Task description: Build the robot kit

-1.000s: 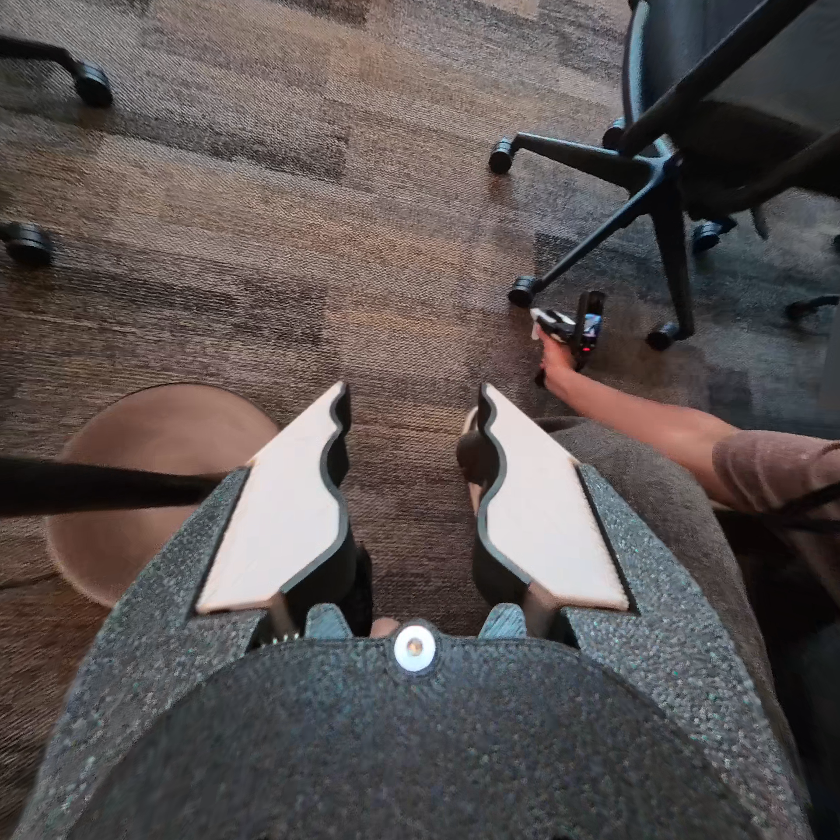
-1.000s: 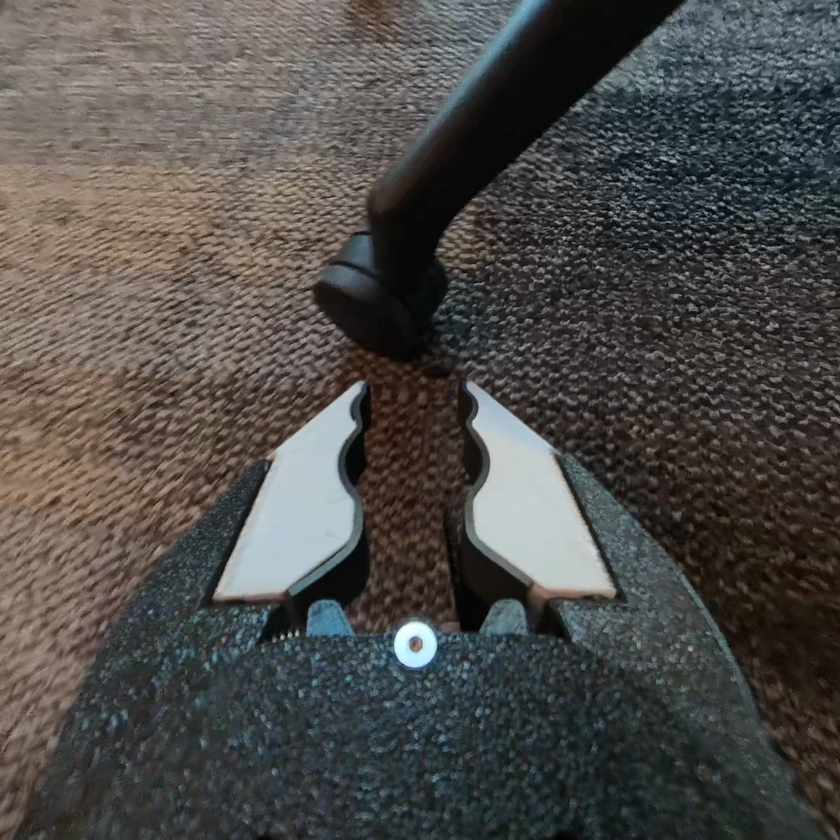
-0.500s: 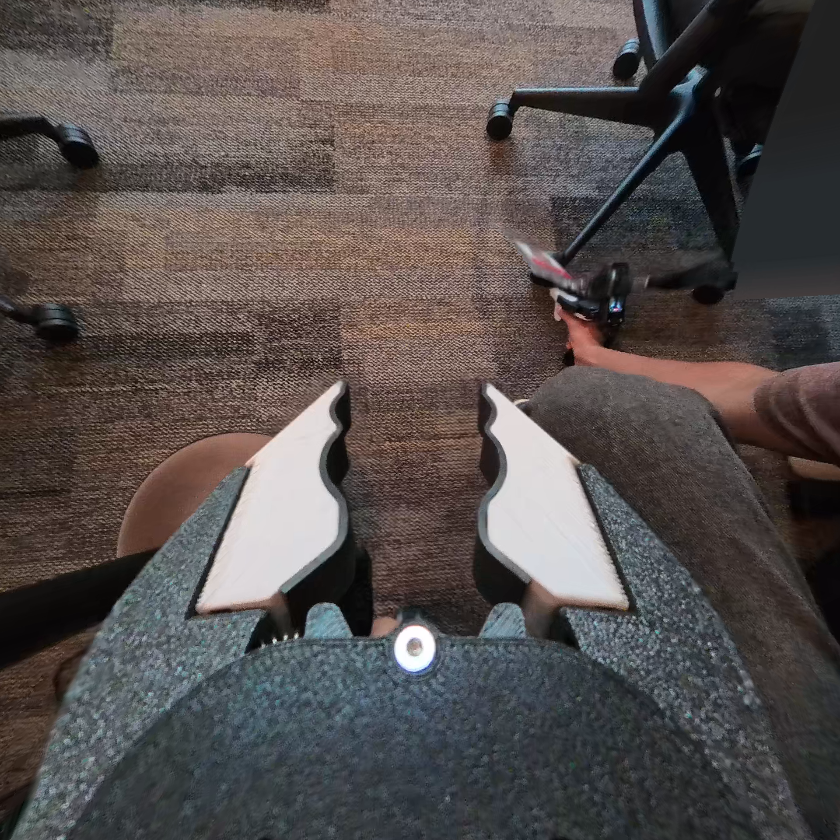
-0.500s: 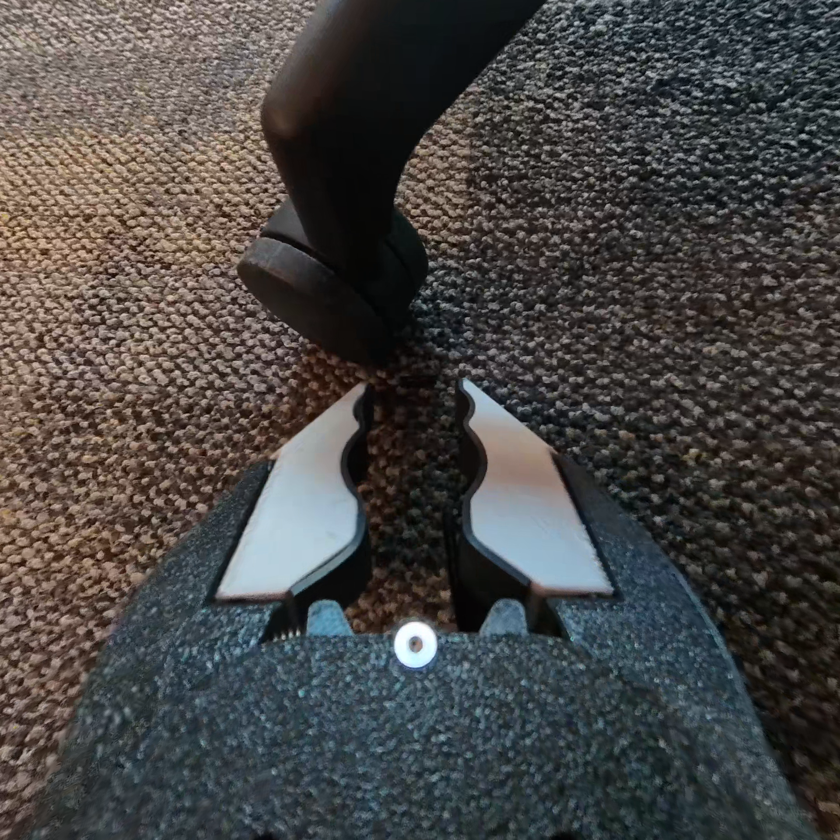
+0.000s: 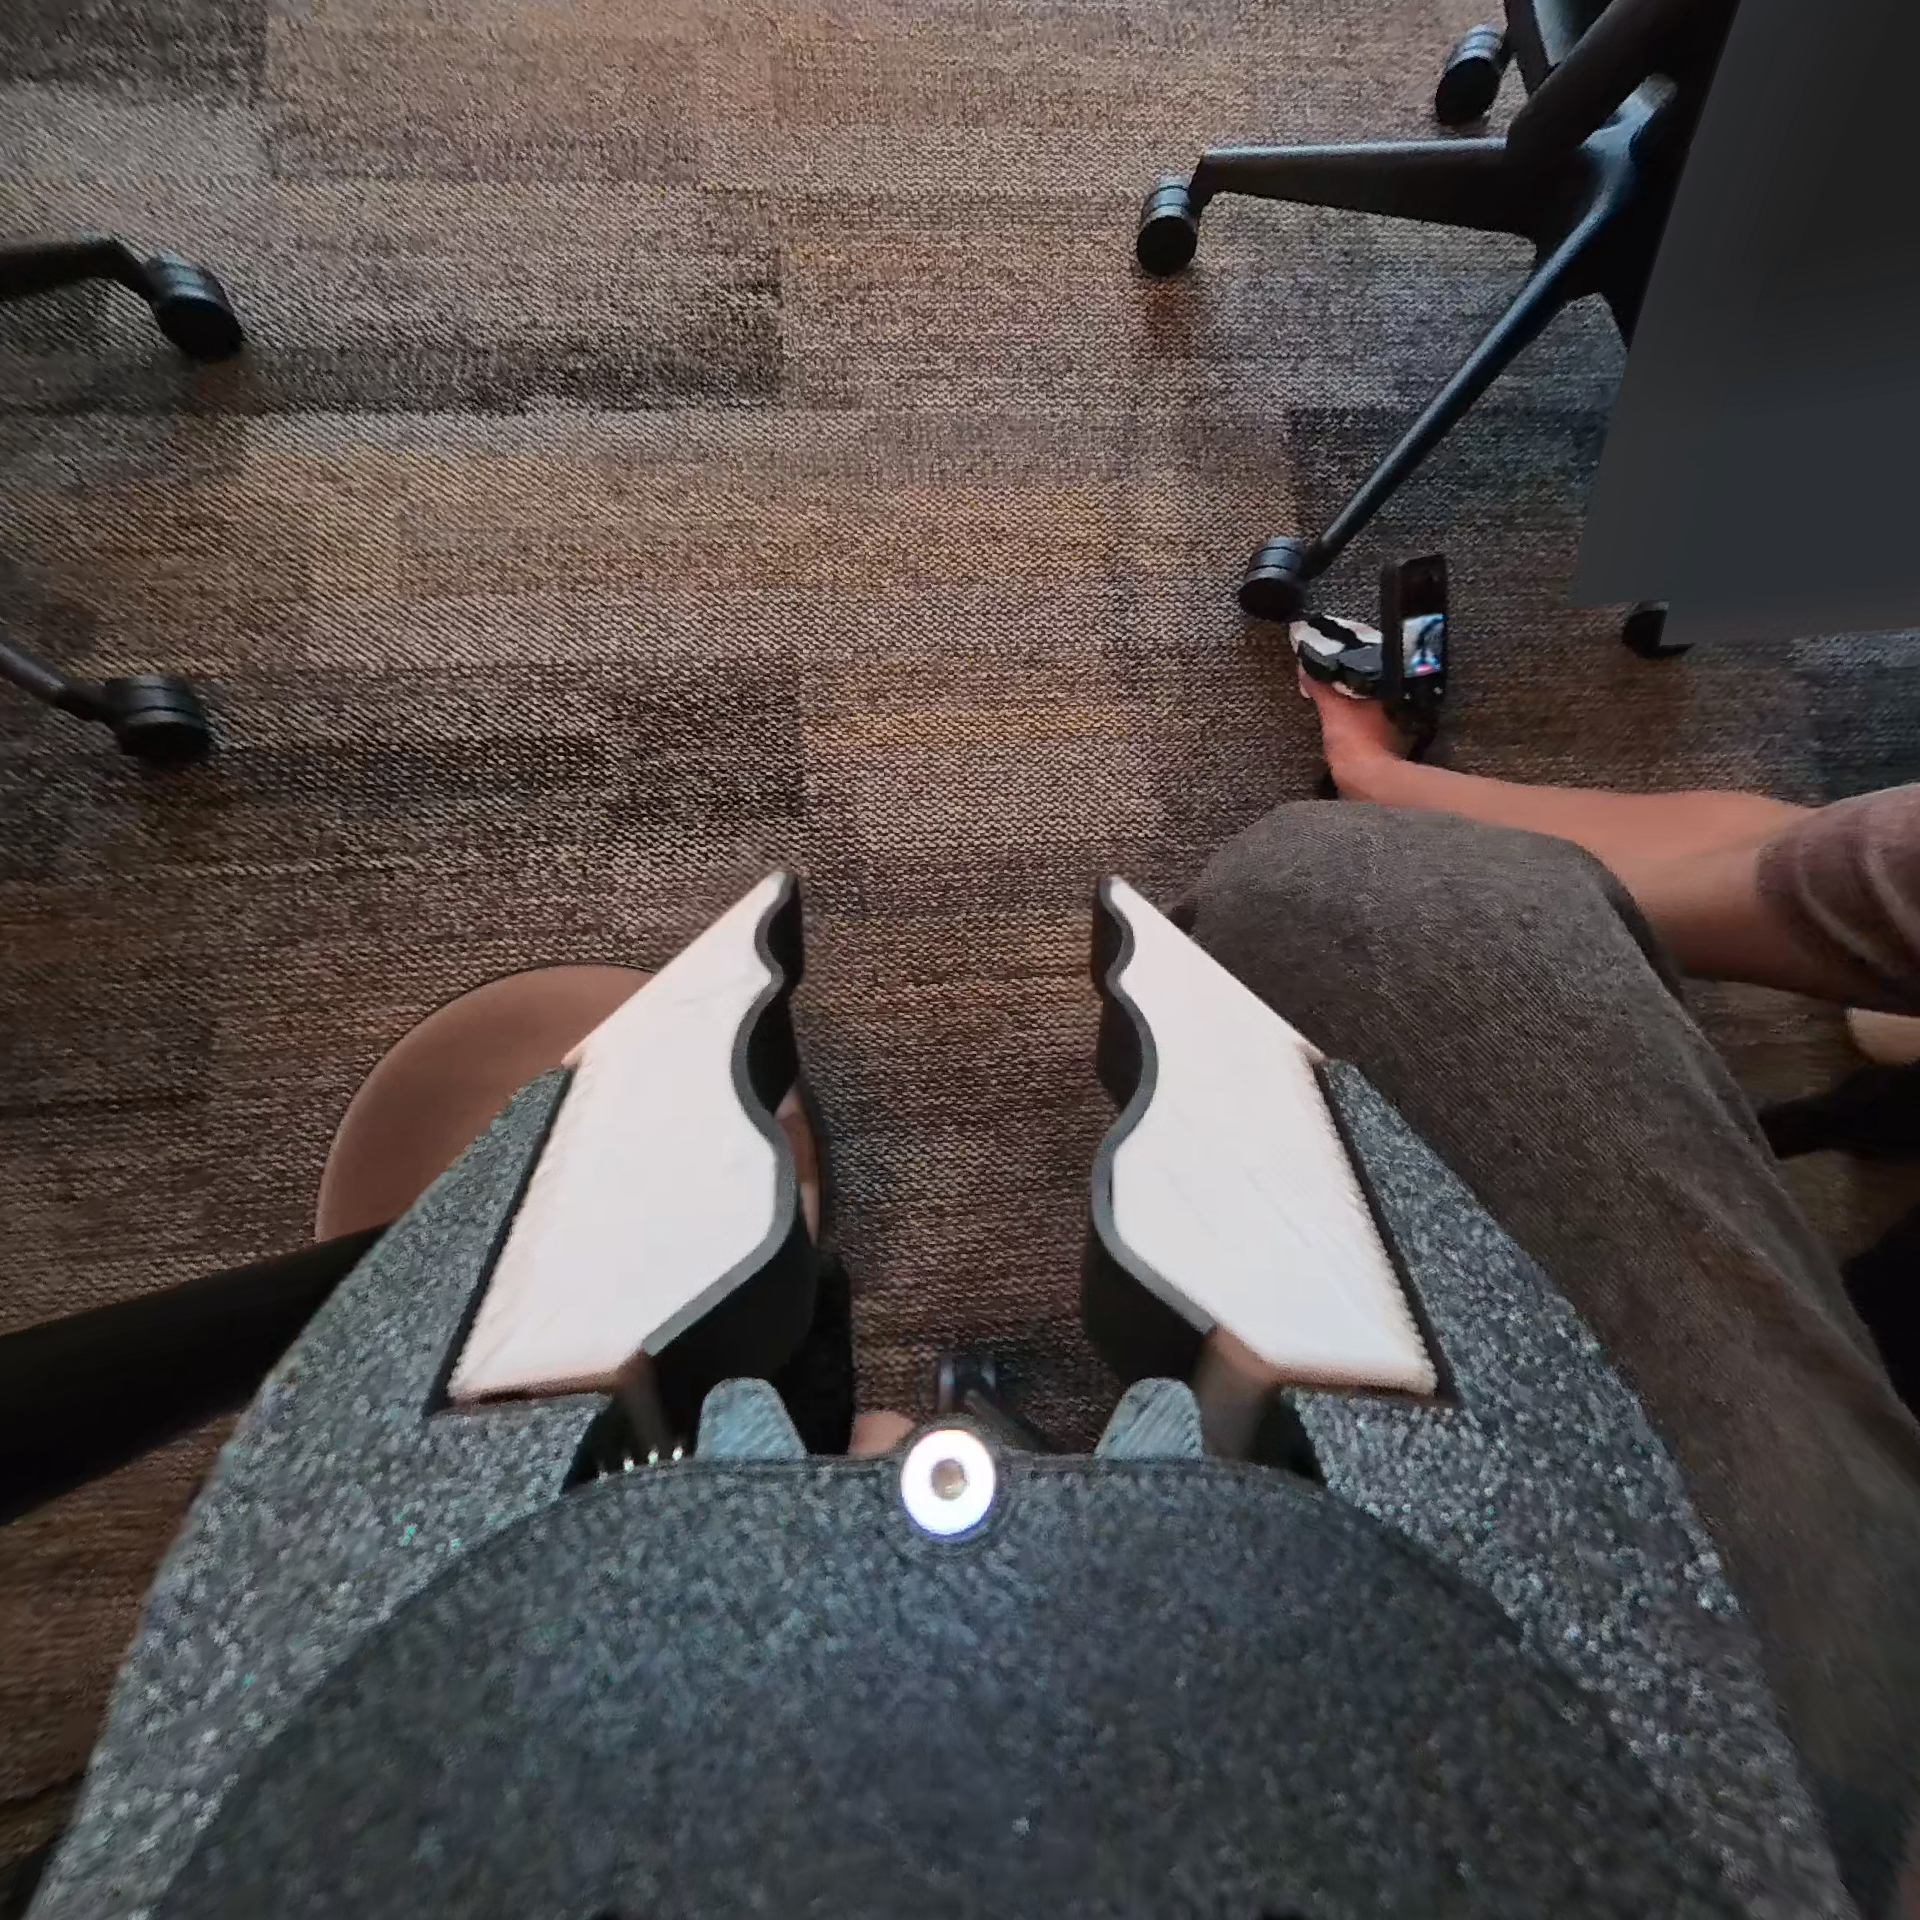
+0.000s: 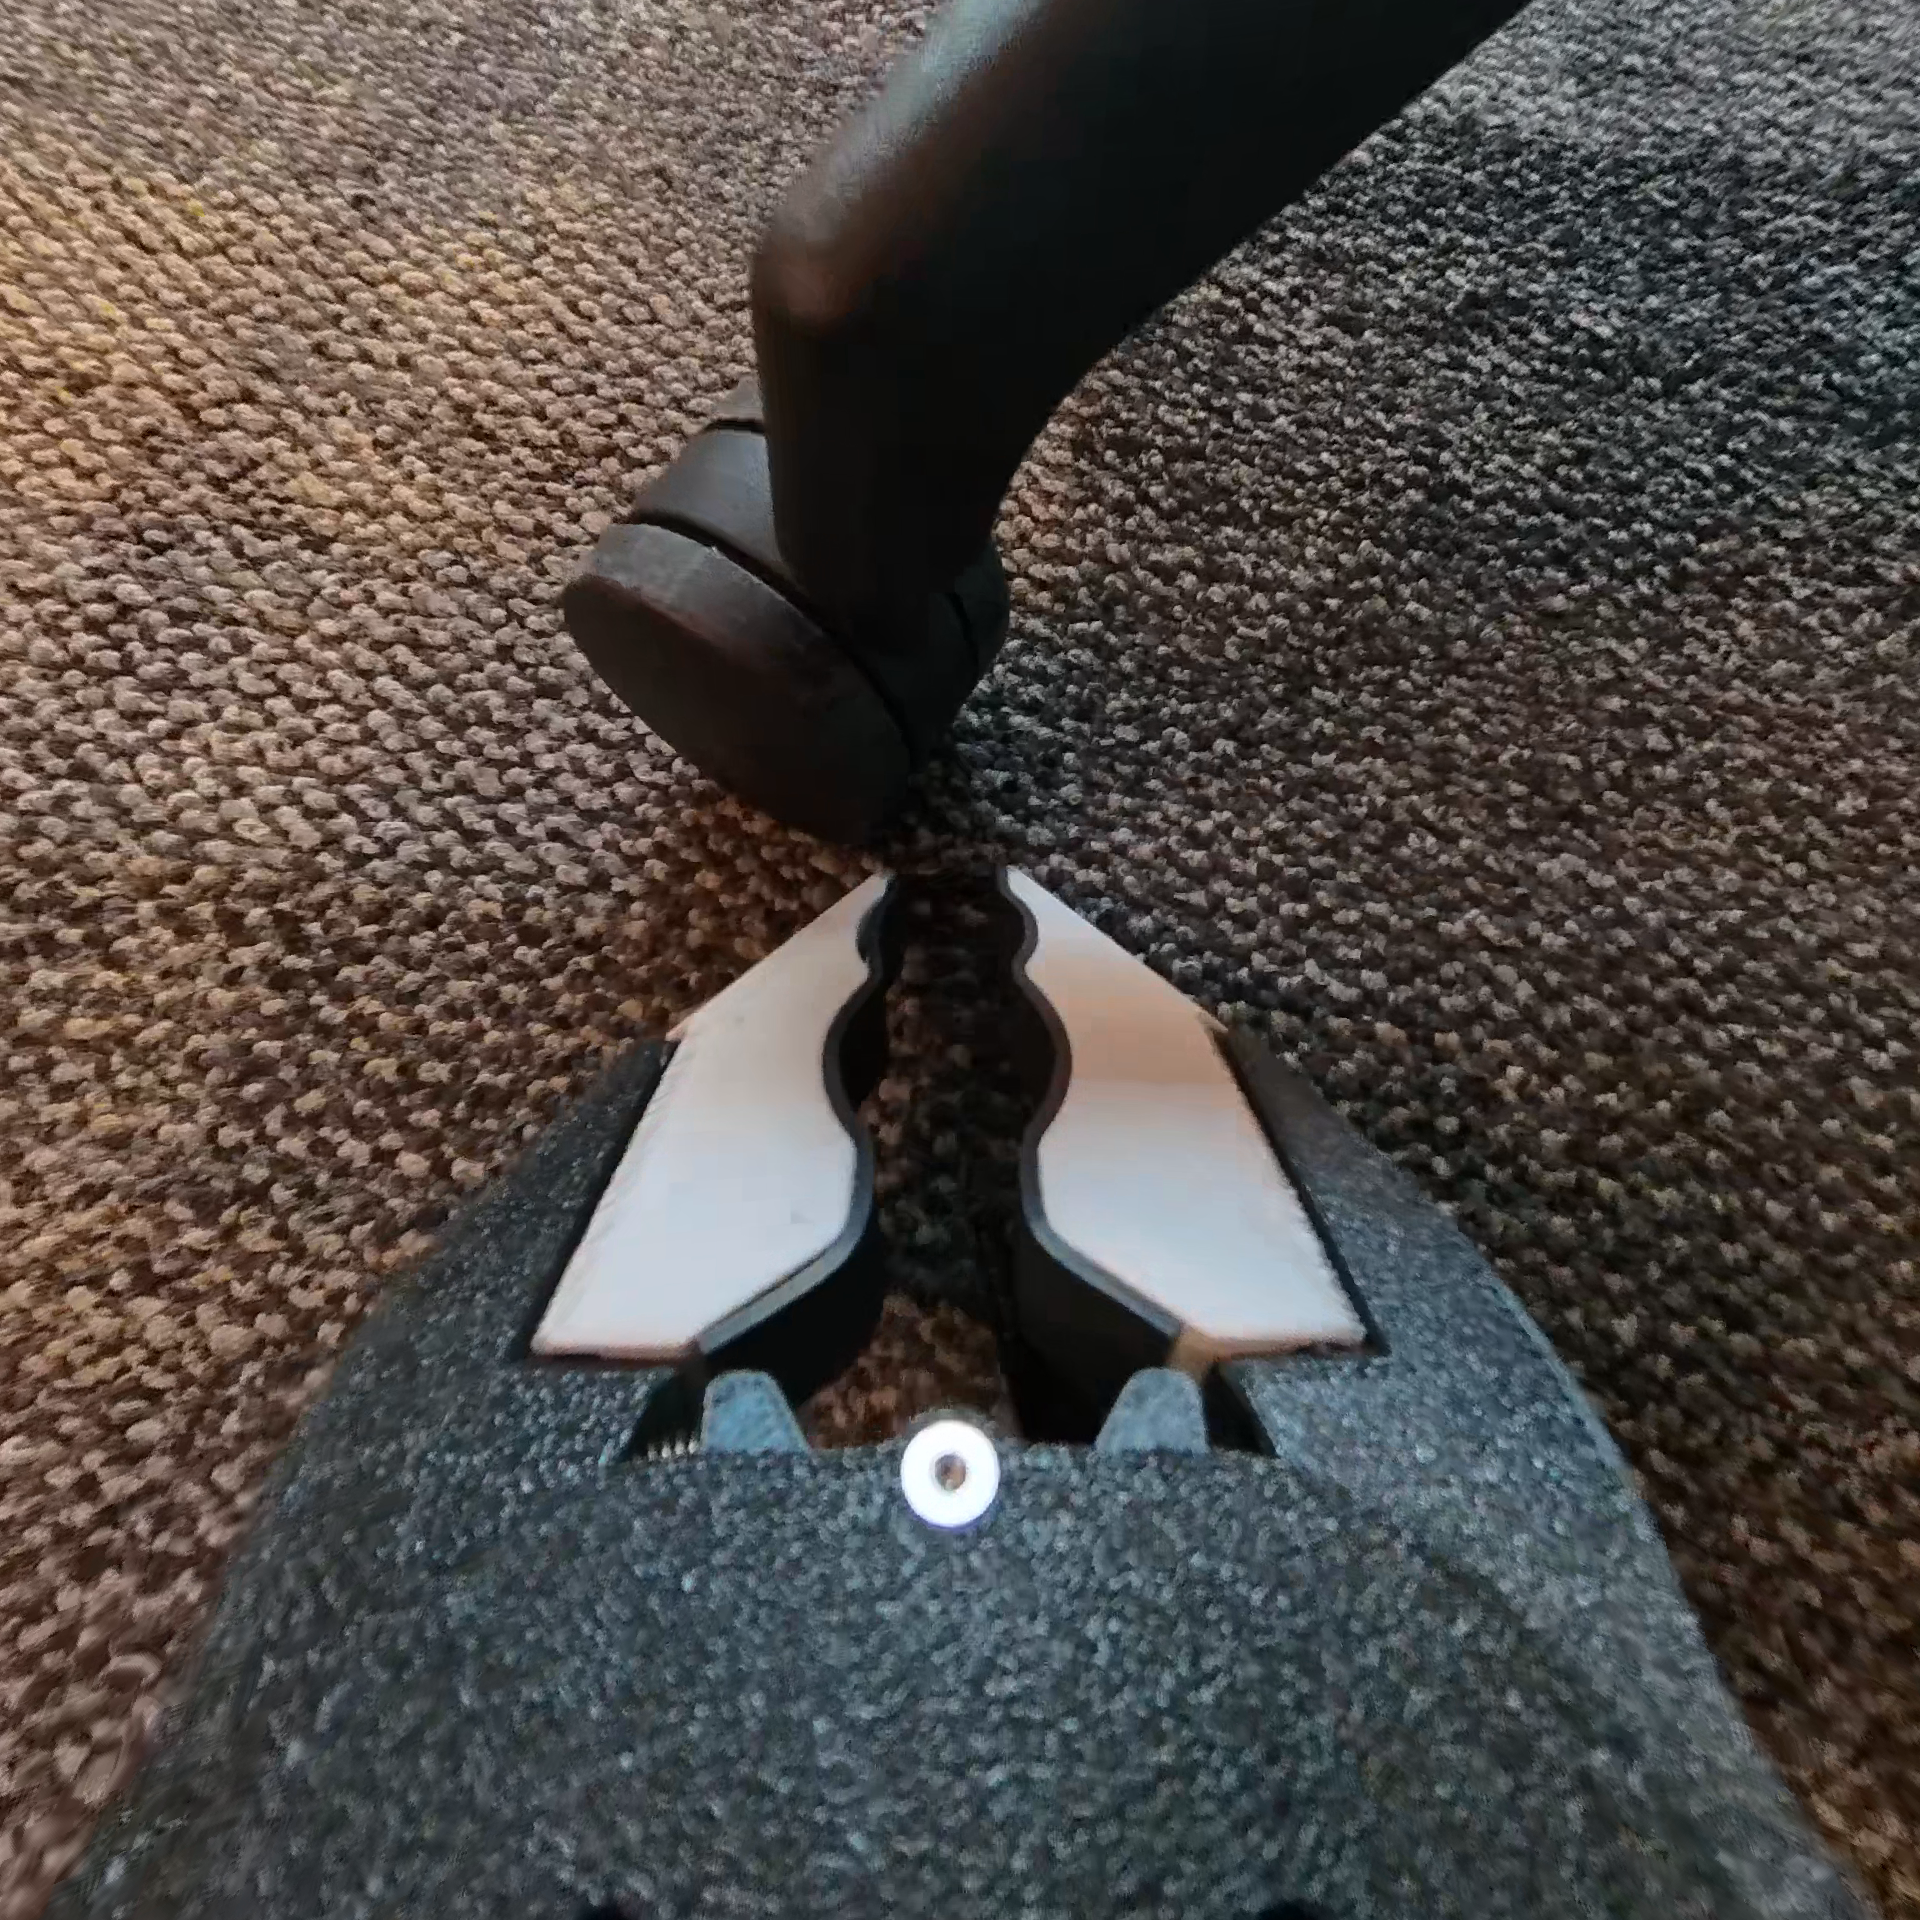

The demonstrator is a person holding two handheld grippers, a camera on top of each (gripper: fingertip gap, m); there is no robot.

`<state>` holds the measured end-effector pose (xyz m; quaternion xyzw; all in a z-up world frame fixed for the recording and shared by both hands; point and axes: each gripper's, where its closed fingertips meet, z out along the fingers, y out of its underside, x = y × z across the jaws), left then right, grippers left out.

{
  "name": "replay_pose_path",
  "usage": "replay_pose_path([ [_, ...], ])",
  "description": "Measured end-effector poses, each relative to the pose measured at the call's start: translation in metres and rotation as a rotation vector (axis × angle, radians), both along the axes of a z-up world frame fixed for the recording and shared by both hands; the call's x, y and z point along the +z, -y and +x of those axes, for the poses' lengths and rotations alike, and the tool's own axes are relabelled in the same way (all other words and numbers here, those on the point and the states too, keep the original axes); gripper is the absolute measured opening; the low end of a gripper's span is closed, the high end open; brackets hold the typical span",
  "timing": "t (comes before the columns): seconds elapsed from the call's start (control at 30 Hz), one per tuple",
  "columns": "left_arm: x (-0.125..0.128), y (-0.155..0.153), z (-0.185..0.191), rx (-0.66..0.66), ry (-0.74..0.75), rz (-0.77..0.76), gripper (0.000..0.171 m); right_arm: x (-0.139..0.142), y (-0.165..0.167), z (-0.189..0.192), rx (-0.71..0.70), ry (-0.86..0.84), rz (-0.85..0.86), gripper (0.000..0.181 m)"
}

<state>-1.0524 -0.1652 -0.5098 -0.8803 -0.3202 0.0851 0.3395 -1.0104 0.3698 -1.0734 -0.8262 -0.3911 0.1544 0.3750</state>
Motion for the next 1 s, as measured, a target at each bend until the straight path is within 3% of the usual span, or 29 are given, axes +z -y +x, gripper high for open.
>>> replay_pose_path([
  [0.03, 0.002, 0.0, 0.0, -0.008, -0.016, -0.005, 0.056, 0.004, 0.002, 0.001, 0.015, -0.003, 0.008, 0.017],
  [0.13, 0.011, -0.004, -0.002, -0.037, -0.066, -0.017, 0.056, 0.036, 0.016, 0.003, 0.092, -0.034, 0.056, 0.017],
  [0.23, 0.026, -0.012, -0.006, -0.068, -0.134, -0.028, 0.055, 0.108, 0.039, 0.005, 0.175, -0.126, 0.123, 0.016],
  [0.4, 0.058, -0.04, -0.018, -0.114, -0.197, -0.019, 0.054, 0.298, 0.09, -0.003, 0.293, -0.304, 0.266, 0.016],
  [0.5, 0.102, -0.074, -0.024, -0.112, -0.2, 0.107, 0.054, 0.432, 0.113, -0.011, 0.334, -0.426, 0.373, 0.016],
  [0.63, 0.145, -0.13, 0.006, -0.179, 0.008, 0.375, 0.053, 0.611, 0.127, -0.008, 0.371, -0.597, 0.555, 0.016],
  [0.77, 0.146, -0.177, 0.041, -0.329, 0.259, 0.465, 0.053, 0.755, 0.132, 0.014, 0.414, -0.736, 0.688, 0.016],
  [0.9, 0.117, -0.213, 0.061, -0.375, 0.6, 0.387, 0.06, 0.839, 0.139, 0.052, 0.445, -0.778, 0.779, 0.016],
  [1.0, 0.12, -0.232, 0.075, -0.449, 0.727, 0.407, 0.057, 0.873, 0.153, 0.08, 0.487, -0.821, 0.757, 0.016],
])
